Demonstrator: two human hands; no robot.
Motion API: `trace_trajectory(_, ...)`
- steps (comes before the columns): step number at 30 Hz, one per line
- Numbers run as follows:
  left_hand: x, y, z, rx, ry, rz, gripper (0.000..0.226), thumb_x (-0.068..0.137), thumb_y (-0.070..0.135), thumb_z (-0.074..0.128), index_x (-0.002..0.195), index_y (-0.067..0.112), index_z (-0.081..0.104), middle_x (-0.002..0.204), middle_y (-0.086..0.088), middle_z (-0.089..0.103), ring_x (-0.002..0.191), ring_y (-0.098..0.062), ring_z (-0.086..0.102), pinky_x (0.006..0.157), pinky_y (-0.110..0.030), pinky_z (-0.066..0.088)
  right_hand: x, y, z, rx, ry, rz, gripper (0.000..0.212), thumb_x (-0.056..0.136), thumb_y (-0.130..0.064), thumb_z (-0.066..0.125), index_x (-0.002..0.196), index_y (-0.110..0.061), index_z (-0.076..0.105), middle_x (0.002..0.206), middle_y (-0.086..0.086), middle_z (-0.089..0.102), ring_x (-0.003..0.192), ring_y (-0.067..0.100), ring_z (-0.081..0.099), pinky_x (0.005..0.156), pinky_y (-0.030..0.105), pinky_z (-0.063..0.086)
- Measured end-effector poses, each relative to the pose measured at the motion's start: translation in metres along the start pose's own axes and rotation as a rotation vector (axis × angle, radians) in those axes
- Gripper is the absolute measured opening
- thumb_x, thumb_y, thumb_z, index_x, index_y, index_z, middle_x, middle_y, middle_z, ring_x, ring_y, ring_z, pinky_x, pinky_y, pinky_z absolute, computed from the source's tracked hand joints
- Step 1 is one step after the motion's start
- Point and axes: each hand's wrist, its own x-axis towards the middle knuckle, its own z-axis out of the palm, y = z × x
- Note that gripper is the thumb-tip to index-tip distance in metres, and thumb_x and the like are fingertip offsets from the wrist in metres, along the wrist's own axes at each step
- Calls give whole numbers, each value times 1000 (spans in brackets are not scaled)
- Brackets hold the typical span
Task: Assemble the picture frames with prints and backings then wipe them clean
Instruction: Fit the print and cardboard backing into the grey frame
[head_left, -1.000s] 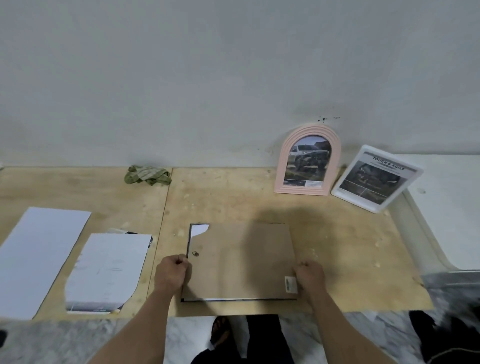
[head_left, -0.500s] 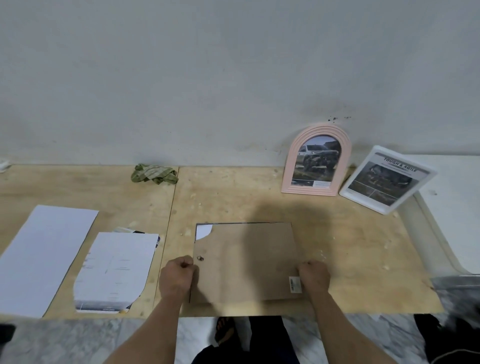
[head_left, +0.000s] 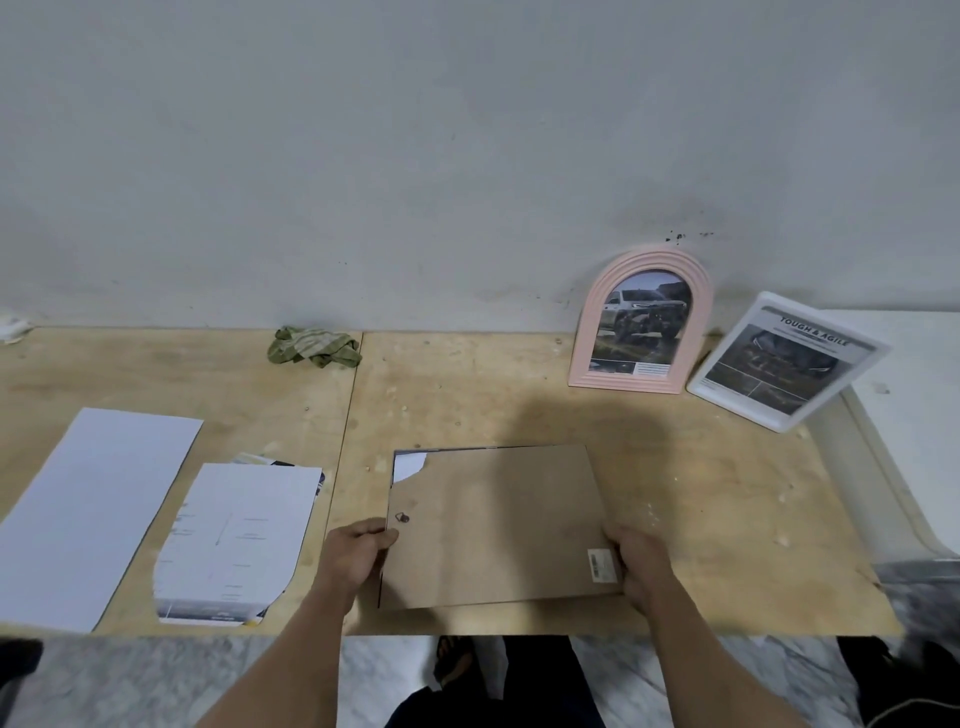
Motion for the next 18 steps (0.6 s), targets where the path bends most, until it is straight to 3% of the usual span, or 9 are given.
trace_trajectory(4, -5, 6, 2, -64, 11, 3, 11, 83, -1, 72, 87, 9, 74, 68, -6, 70, 70, -27, 57, 60, -29, 45, 2, -8, 1, -1, -39, 11, 11, 92, -7, 59, 86, 1, 62, 81, 18, 65, 65, 29, 61, 59, 39, 53)
trace_trajectory(10, -9, 6, 5, -82, 27, 7, 10, 84, 0, 72, 90, 7, 75, 62, 0, 70, 64, -25, 57, 57, -27, 45, 10, -4, 3, -78, -64, 3, 17, 89, -5, 64, 100, 8, 63, 88, 20, 66, 76, 35, 63, 76, 52, 55)
trace_trajectory(12, -12, 5, 7, -74, -14, 14, 16, 85, -1, 70, 92, 12, 75, 65, 3, 72, 63, -21, 60, 54, -24, 47, 12, -1, 4, -58, -43, -20, 23, 89, -6, 64, 106, 9, 64, 92, 21, 67, 77, 34, 64, 72, 49, 56)
trace_trajectory(15, -14, 6, 12, -183, -44, 28, 26, 86, -6, 66, 97, 17, 72, 80, 2, 75, 73, -20, 66, 59, -25, 51, 4, 1, 5, -61, -180, -56, 26, 89, -4, 63, 115, 3, 62, 100, 19, 68, 77, 30, 65, 60, 35, 54)
trace_trajectory(18, -10, 9, 18, -204, 35, 25, 20, 87, -3, 66, 103, 7, 71, 90, -8, 72, 79, -24, 66, 63, -28, 51, -7, 1, -1, -178, -411, -29, 38, 83, 1, 69, 115, -15, 58, 108, 11, 69, 85, 26, 66, 65, 33, 53)
